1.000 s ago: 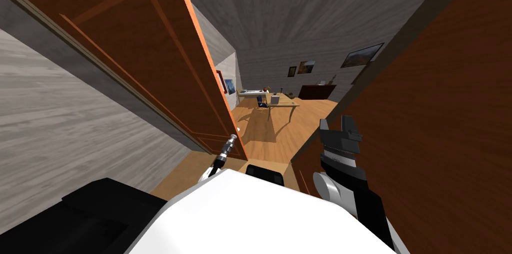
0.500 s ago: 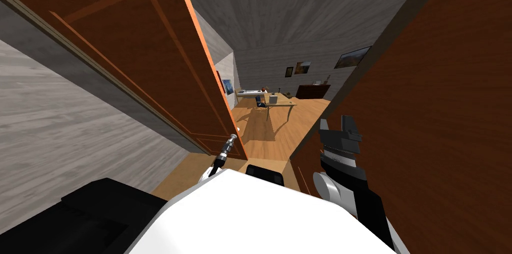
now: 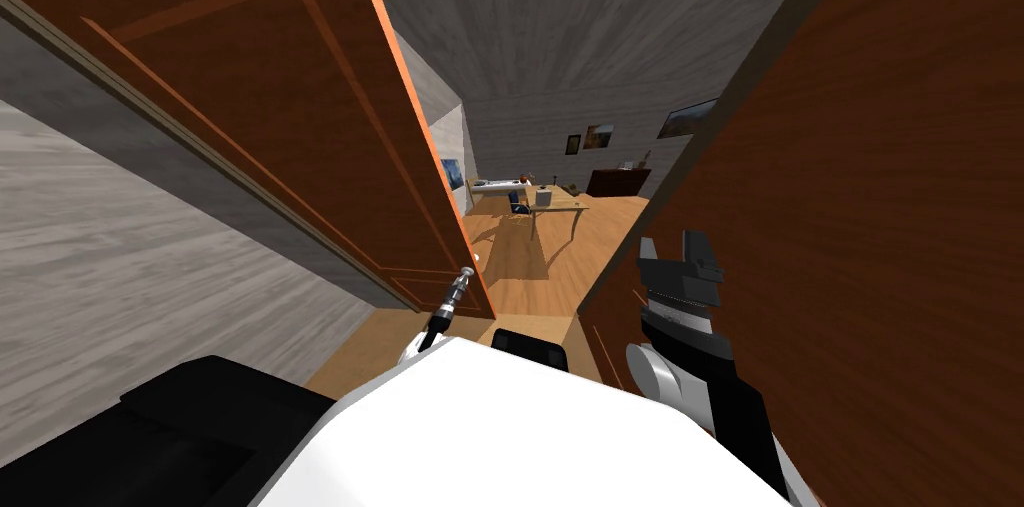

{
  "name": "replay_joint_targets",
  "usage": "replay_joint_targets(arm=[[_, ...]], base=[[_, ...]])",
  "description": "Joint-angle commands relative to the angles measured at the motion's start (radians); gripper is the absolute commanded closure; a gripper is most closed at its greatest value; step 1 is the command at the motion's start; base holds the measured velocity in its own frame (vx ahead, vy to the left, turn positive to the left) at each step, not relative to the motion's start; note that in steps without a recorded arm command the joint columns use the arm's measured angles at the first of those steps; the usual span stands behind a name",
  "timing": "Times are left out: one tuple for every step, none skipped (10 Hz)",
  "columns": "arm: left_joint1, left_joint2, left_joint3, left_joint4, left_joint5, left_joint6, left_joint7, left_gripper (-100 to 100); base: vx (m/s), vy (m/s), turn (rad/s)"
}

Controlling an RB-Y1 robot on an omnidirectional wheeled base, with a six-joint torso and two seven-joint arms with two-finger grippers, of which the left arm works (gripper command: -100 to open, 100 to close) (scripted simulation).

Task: Pull the door open

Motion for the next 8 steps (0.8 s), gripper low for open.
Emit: replay_joint_targets(arm=[[-0.002,-0.001,-0.01,-0.001,0.025,0.002,0.05,100],[-0.002,-0.001,-0.01,-0.001,0.025,0.002,0.062,100],[-0.004,0.0,-0.017,-0.001,0.044,0.004,0.099,100],[-0.004,0.0,-0.017,-0.001,0.044,0.004,0.102,100],[-0.006,0.001,-0.023,-0.001,0.063,0.007,0.142,100],[-0.008,0.002,-0.03,-0.001,0.082,0.009,0.167,100],[-0.008,0.002,-0.03,-0.001,0.082,0.009,0.182,100],[-0.01,0.003,-0.036,-0.001,0.101,0.011,0.217,100]], base=[[-0.068,0.028,-0.108],[-0.048,0.02,-0.047],[-0.044,0.017,-0.059],[-0.034,0.02,-0.039],[-0.041,0.019,-0.078],[-0.067,0.027,-0.133],[-0.053,0.028,-0.042],[-0.046,0.024,-0.058]])
